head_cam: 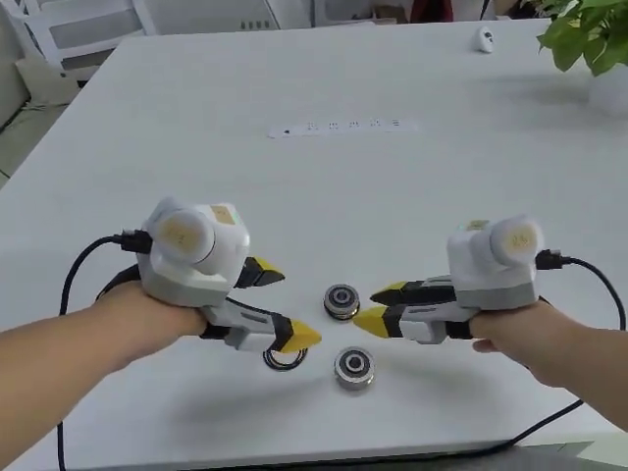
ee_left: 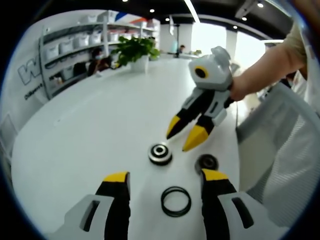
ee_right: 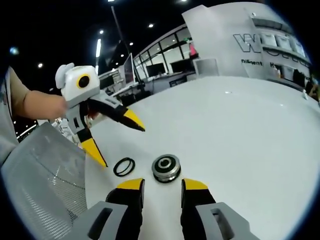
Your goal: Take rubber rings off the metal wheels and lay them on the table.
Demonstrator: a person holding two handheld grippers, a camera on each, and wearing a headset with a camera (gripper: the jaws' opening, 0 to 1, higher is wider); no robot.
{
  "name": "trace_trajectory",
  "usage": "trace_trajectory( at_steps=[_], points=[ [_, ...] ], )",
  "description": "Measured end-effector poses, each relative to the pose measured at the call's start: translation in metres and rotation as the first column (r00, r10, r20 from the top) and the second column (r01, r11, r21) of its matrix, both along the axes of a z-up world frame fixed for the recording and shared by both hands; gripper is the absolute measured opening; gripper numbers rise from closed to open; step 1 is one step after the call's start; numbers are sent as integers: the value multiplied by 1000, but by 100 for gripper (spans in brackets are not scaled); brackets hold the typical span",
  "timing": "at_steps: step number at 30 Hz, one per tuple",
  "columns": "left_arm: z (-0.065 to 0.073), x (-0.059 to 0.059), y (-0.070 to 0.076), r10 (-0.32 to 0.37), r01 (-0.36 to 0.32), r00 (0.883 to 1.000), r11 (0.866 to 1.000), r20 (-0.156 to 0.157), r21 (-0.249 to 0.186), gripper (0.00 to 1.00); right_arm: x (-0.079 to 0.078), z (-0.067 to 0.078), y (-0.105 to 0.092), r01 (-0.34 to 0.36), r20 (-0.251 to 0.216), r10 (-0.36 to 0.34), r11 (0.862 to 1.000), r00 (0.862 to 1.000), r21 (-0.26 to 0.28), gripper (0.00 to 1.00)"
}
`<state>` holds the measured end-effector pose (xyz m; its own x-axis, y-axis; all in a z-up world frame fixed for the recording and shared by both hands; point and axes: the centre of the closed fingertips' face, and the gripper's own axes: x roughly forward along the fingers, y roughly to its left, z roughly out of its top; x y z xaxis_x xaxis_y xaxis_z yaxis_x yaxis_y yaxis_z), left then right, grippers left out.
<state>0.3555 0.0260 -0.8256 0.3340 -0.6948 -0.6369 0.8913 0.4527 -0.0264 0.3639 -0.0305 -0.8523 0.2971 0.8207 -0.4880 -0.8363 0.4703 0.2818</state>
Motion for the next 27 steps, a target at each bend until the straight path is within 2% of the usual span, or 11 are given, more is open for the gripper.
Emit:
trace_trajectory(
  at_steps=[17,27],
  points=[
    [-8,16,-17,0,0,1000,1000,-10,-16,46,8,-8,4,-12,2,12,1000,1000,17,22],
    [-11,20,-30,-7,6,1000,999,-19,-32,38,9,-11,6,-30,33,30,1000,999,9,17]
  ],
)
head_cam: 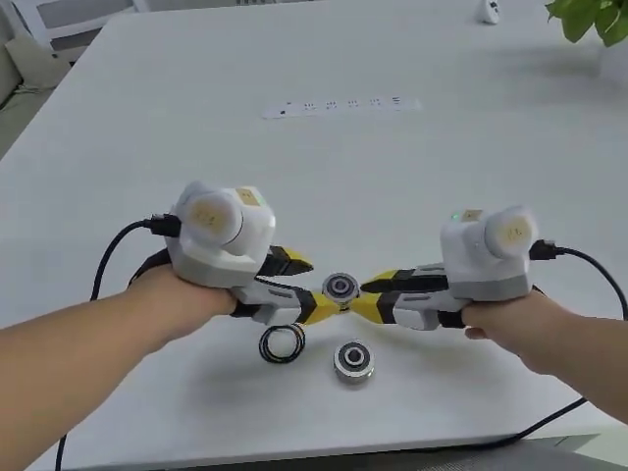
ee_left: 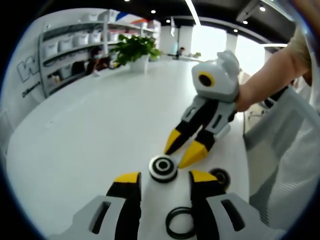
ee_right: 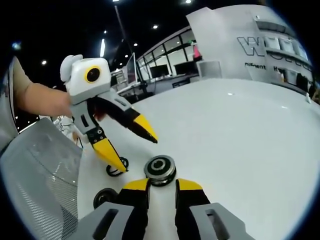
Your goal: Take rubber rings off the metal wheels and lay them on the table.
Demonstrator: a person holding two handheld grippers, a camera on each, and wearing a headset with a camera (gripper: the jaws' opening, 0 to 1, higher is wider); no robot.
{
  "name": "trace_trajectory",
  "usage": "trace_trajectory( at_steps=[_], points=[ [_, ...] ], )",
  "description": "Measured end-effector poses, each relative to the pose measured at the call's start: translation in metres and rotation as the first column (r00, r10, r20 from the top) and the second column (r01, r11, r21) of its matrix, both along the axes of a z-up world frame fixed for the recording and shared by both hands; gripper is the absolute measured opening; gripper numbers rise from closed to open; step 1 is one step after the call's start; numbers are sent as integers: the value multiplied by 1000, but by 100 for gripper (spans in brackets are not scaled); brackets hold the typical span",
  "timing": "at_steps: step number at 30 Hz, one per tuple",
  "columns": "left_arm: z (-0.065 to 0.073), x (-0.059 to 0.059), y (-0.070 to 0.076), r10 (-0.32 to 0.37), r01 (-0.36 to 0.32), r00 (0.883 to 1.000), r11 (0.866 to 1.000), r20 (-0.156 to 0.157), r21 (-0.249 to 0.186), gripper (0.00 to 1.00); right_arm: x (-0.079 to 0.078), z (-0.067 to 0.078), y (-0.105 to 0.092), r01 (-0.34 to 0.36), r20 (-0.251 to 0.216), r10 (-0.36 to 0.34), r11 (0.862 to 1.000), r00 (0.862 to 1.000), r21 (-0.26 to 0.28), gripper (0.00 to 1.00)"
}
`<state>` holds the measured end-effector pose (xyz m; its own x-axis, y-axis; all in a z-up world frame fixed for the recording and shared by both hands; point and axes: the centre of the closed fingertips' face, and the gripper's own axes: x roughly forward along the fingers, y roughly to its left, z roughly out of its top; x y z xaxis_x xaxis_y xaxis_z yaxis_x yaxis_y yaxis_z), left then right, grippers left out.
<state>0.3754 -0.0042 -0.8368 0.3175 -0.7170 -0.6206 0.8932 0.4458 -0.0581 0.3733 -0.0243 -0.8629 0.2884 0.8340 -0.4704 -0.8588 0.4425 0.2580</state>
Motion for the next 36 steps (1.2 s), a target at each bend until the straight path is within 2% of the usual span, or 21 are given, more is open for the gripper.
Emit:
trace_trajectory(
  at_steps=[9,12,13,23,27,30,32,36],
  points=[
    [-4,6,-7,-15,15,1000,1000,-2,-8,29,2,-2,0,-31,49,32,999,998,-28,13],
    [-6,6,-10,-19,19,1000,1000,-4,-8,26,2,-3,0,-34,51,35,999,998,-33,11],
    [-7,7,-10,-12,12,1000,1000,-16,-17,25,3,-3,-1,-34,55,36,999,998,-36,10],
    [-11,8,-11,-23,23,1000,1000,-11,-3,20,5,-4,0,-36,66,39,999,997,-38,8],
    [-11,10,-12,-31,31,999,999,11,9,18,6,-4,0,-33,72,35,999,997,-33,8],
    [-11,10,-14,-59,57,997,998,56,38,16,6,-4,1,-31,77,34,999,996,-32,8],
    [-11,12,-13,-40,39,998,999,42,31,15,6,-4,1,-31,82,34,999,996,-35,7],
    [-10,11,-13,-41,38,997,998,66,46,14,6,-4,2,-27,96,32,998,995,-49,7]
  ],
)
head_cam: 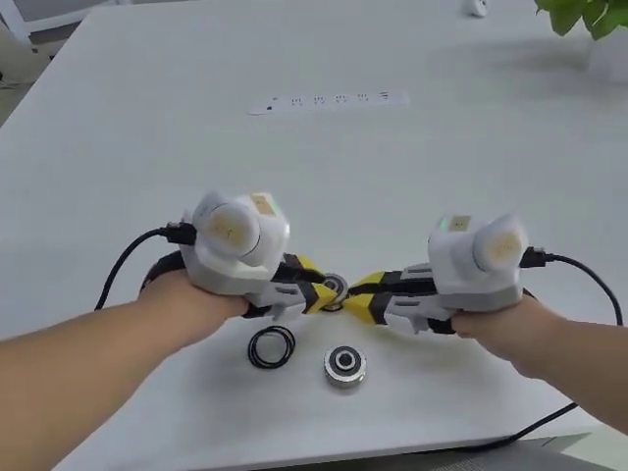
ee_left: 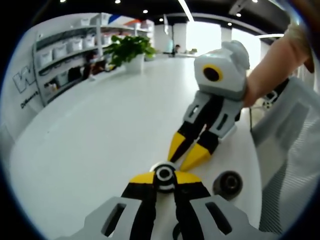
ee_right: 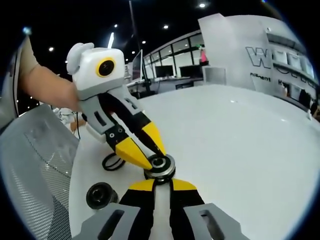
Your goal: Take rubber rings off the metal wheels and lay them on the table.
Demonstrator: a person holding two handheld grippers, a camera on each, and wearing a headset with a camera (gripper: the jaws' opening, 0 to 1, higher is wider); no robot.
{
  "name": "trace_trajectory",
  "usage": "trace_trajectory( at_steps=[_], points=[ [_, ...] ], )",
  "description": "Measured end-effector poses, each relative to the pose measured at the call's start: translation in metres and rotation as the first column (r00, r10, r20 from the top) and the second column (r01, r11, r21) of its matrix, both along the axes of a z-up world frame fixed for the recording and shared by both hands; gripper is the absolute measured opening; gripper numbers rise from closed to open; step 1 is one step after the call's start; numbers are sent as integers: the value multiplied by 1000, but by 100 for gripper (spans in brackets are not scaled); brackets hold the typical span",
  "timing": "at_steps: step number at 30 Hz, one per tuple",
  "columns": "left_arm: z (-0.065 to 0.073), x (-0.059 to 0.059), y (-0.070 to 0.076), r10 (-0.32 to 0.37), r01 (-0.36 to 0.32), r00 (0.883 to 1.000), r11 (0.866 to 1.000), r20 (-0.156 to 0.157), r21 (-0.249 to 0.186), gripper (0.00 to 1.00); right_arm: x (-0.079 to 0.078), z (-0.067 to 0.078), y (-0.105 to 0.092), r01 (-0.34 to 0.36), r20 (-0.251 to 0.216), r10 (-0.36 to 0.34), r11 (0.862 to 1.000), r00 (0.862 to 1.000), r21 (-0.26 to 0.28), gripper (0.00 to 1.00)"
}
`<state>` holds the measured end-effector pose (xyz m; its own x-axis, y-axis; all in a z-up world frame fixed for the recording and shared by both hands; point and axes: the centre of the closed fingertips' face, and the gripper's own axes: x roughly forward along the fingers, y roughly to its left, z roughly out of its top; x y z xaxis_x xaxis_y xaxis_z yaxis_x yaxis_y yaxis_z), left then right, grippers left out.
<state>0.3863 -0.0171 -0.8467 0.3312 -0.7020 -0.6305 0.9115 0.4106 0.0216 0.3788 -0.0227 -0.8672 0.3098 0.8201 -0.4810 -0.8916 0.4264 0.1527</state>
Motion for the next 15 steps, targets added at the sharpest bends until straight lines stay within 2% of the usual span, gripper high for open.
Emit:
trace_trajectory(
  at_steps=[3,7,12,15],
  points=[
    [0,-1,0,-2,1,1000,1000,20,13,14,-2,0,1,5,25,-4,1000,1000,-28,5],
    [-1,0,0,7,-7,1000,1000,24,15,13,1,-2,-2,23,15,-22,999,1000,-34,0],
    [-1,-1,0,3,-4,999,1000,35,27,14,1,-1,-2,40,22,-39,998,999,-46,0],
    [-2,-1,-1,7,-8,999,999,42,35,13,3,-1,-3,62,6,-62,997,998,-49,0]
  ],
)
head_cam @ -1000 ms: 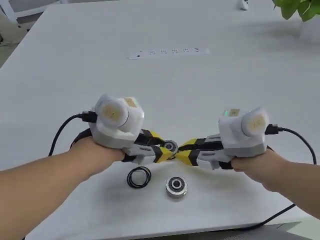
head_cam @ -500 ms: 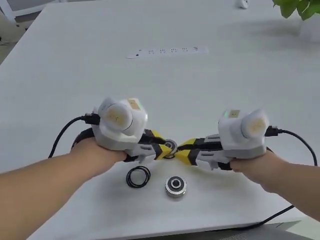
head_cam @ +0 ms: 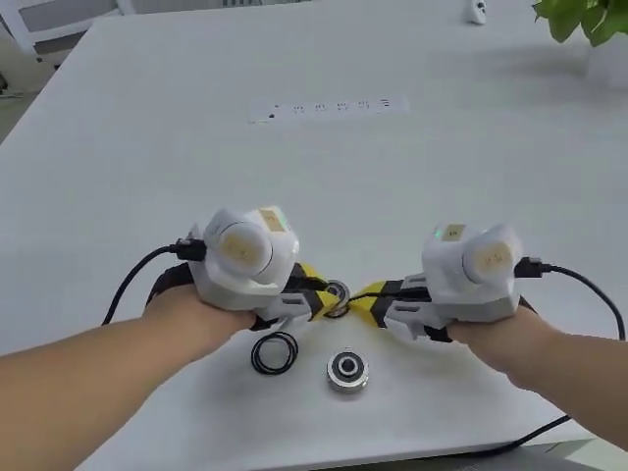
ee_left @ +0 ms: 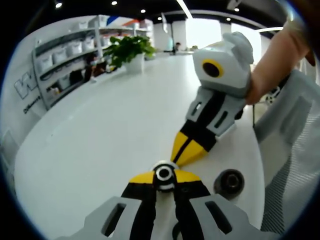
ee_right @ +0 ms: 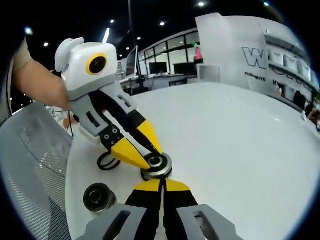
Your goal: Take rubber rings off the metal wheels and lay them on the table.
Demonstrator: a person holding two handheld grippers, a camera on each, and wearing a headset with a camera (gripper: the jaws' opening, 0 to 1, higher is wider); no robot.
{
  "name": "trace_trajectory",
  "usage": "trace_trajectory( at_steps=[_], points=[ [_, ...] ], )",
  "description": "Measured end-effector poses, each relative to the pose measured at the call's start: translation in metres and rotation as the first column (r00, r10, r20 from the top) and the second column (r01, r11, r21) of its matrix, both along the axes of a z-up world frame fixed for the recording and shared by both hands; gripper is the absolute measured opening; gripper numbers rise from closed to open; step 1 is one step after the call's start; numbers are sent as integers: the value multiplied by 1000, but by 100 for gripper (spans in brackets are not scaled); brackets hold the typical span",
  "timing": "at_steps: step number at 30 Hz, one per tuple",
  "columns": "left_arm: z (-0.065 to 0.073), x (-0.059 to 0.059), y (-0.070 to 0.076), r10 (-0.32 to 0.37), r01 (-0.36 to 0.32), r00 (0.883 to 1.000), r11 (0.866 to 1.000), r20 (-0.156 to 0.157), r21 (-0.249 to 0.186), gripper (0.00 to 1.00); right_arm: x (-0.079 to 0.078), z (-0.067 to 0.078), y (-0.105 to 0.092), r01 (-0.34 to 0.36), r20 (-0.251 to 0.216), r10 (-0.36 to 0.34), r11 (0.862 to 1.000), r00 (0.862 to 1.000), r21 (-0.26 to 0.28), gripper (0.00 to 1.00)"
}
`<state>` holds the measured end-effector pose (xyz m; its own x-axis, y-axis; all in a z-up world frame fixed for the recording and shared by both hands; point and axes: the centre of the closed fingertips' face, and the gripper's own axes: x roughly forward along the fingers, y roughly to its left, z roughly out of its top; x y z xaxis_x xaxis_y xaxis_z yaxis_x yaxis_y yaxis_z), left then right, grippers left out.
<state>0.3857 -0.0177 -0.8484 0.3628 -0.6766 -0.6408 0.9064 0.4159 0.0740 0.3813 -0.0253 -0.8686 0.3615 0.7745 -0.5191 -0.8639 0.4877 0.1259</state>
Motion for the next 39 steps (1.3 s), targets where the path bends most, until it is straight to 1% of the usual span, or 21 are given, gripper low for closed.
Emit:
trace_trajectory(
  at_steps=[2,3,5,7,8,9,11,12,13,14,15,20,26,28,31,32,34,37,39],
  points=[
    [0,0,0,-8,8,1000,1000,3,13,13,0,0,0,10,-11,-10,1000,1000,6,0],
    [-1,1,0,-9,9,1000,1000,2,14,13,1,0,-1,29,-36,-28,999,999,27,0],
    [-1,0,0,-14,13,1000,1000,1,15,13,1,0,-2,45,-63,-42,998,997,51,0],
    [-1,0,0,-14,14,1000,1000,0,14,13,1,1,-2,55,-70,-51,997,996,61,0],
    [-2,1,0,-14,14,1000,1000,1,15,13,1,3,-2,74,-86,-67,994,994,84,0],
    [-2,1,0,-16,16,1000,1000,2,18,13,1,2,-2,79,-91,-71,994,993,82,0],
    [-2,1,0,-20,20,1000,1000,3,23,13,2,3,-4,95,-103,-85,991,991,98,0],
    [-2,1,0,-19,19,1000,1000,2,24,13,2,4,-4,106,-112,-94,989,989,107,0],
    [-2,1,0,-18,18,1000,1000,1,25,13,3,7,-4,120,-119,-105,984,987,130,0],
    [-3,1,0,-18,18,1000,999,1,27,13,6,9,-7,135,-110,-121,982,986,130,0],
    [-3,1,0,-16,16,1000,1000,1,27,13,6,10,-7,138,-130,-120,980,984,141,0],
    [-3,0,0,-14,14,1000,999,-2,36,13,6,14,-5,159,-146,-135,973,980,166,0],
    [-4,-2,1,-4,4,1000,999,2,46,12,6,17,-3,209,-208,-164,954,964,216,0],
    [-4,-2,1,-5,4,1000,999,3,48,12,5,18,-2,208,-208,-163,954,965,218,0],
    [-4,-2,1,-5,5,1000,999,2,48,12,3,19,-2,218,-227,-165,948,960,232,0],
    [-4,-2,1,-5,4,1000,999,3,48,12,3,19,-1,219,-227,-167,948,959,232,0],
    [-4,-2,1,-1,0,1000,999,5,48,12,3,20,-1,216,-221,-165,949,961,229,0],
    [-4,-2,1,1,-1,1000,999,6,49,12,2,21,0,210,-225,-158,950,961,231,0],
    [-4,-1,1,0,-1,1000,999,8,53,12,1,22,2,201,-217,-150,952,964,231,0]
  ],
)
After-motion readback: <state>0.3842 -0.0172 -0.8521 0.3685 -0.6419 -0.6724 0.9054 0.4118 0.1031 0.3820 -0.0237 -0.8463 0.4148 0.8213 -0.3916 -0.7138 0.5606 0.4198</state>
